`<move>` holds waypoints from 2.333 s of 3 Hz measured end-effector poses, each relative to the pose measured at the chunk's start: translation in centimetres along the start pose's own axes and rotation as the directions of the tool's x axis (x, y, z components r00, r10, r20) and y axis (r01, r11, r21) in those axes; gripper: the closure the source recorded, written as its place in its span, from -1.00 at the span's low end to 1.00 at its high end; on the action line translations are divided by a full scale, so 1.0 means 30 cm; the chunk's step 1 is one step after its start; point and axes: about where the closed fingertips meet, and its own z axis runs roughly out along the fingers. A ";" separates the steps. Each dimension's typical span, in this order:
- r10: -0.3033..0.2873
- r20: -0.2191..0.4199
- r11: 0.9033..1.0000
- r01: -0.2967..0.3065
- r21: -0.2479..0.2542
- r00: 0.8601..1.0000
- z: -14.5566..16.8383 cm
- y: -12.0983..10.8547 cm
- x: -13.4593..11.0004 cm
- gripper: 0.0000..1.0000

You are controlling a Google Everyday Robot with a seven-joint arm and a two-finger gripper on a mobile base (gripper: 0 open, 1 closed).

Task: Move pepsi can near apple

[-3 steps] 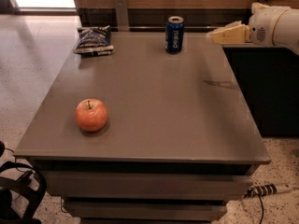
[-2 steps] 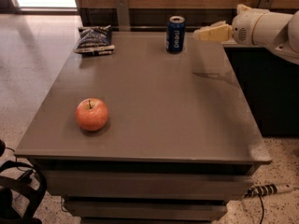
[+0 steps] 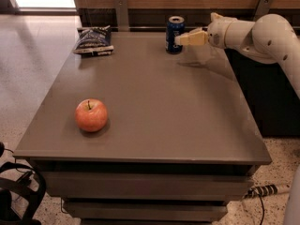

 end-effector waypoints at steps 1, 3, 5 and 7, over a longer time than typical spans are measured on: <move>0.014 -0.003 0.999 -0.014 -0.052 1.000 0.097 0.016 0.042 -1.00; 0.051 0.020 0.990 -0.048 -0.134 0.998 0.210 0.074 0.070 -0.62; 0.061 0.033 0.985 -0.055 -0.164 0.998 0.248 0.108 0.070 0.43; 0.063 0.033 0.983 -0.056 -0.172 0.997 0.263 0.123 0.071 1.00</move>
Offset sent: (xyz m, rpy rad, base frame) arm 0.0398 0.0397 -0.0357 0.0506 0.0522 0.1142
